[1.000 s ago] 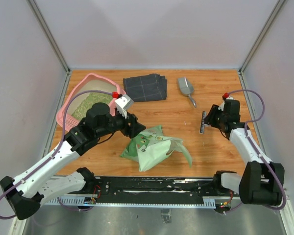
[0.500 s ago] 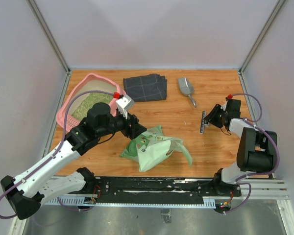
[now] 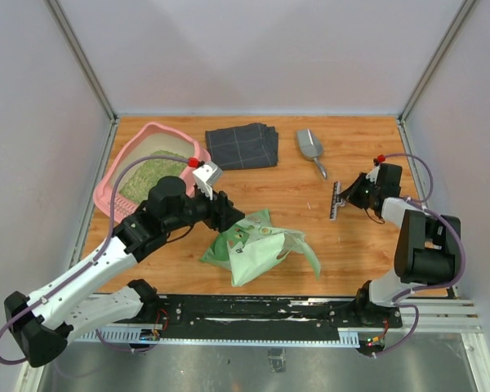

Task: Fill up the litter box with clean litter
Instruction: Pick up the clamp at the center of the board.

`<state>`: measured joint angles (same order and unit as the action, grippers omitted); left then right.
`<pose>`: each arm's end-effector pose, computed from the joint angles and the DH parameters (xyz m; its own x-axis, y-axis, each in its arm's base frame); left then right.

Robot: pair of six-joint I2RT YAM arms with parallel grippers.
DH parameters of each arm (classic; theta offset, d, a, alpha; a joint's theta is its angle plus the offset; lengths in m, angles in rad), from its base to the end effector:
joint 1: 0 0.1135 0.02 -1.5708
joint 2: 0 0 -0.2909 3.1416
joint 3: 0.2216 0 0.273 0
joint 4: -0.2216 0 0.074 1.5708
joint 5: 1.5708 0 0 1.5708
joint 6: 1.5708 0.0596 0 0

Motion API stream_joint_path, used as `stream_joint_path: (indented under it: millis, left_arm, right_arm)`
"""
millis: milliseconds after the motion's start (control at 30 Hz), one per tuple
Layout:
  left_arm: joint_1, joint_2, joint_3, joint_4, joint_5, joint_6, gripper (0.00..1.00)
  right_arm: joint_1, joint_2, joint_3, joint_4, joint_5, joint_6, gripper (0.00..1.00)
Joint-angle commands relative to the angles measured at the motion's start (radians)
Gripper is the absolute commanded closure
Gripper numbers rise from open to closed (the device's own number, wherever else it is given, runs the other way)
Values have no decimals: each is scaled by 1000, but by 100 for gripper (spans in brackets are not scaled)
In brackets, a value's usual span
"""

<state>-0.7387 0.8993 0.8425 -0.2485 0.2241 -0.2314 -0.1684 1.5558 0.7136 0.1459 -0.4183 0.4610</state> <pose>0.1643 -0.1676 0.3463 -0.4028 0.0644 -0.9130 0.7406 0.6091 -0.2837 0.3356 -0.0325 0.1632 -0.6348 0.5203 -0.5712 0.1433 0.8058 0.5746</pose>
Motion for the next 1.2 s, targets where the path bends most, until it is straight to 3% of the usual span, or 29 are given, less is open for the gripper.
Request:
stream_joint_path:
  millis: [0, 100, 200, 400, 567, 833, 1167]
  left_arm:
    - [4, -26, -36, 138, 18, -120, 44]
    - [5, -8, -19, 172, 7, -160, 43]
    - [27, 29, 21, 204, -39, -183, 35]
    - [105, 122, 120, 326, 68, -284, 32]
    - [116, 138, 137, 469, 104, -353, 34]
    - [116, 175, 91, 746, 201, -454, 31]
    - [116, 216, 62, 820, 268, -483, 42]
  right_arm:
    - [-28, -43, -30, 58, -105, -25, 99]
    - [-12, -123, -29, 47, -164, -31, 99]
    - [51, -255, -3, -8, -192, -46, 99]
    - [246, -511, 97, -74, -243, -68, 99]
    - [349, -639, 162, -20, -362, -5, 99]
    - [515, -681, 119, 259, -441, 203, 97]
    - [634, -611, 132, 311, -408, 252, 98]
